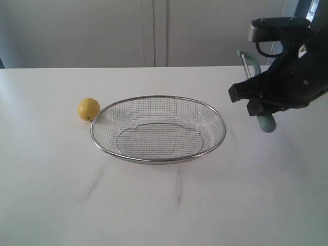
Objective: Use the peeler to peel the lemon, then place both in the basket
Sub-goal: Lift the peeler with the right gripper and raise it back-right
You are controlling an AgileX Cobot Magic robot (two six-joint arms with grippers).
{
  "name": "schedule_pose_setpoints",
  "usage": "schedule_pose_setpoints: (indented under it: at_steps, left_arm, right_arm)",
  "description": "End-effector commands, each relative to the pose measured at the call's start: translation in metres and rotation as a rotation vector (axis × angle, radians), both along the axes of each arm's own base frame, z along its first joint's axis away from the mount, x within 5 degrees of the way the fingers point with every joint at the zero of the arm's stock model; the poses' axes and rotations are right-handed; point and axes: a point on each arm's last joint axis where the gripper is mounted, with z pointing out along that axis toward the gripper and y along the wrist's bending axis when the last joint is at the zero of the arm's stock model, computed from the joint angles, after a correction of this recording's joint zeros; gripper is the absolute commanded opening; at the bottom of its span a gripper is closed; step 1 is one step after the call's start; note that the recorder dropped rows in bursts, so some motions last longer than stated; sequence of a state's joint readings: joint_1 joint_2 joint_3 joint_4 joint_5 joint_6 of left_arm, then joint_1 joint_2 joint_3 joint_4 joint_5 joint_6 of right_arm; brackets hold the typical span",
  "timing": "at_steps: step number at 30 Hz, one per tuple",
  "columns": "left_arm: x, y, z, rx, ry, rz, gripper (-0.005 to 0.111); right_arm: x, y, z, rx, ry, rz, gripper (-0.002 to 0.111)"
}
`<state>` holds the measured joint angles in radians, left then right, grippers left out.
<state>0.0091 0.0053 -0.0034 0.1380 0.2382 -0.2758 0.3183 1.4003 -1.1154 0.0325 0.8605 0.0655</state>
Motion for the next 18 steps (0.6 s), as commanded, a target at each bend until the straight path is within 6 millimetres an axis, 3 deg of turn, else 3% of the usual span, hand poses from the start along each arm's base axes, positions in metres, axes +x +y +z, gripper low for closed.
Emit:
schedule_pose_setpoints:
  at_steps: [1, 5, 18]
  left_arm:
    - [0.000, 0.000, -0.001, -0.009, -0.001, 0.003, 0.000]
    - [0.000, 0.000, -0.001, -0.009, -0.001, 0.003, 0.000]
    - [0.000, 0.000, -0.001, -0.009, -0.001, 0.003, 0.000]
  right_arm:
    - [0.025, 0.008, -0.004, -0.031, 0.012, 0.043, 0.000]
    - [0.043, 0.014, -0.020, -0.034, 0.034, 0.038, 0.000]
    - [0.045, 0.015, -0.021, -0.033, 0.032, 0.038, 0.000]
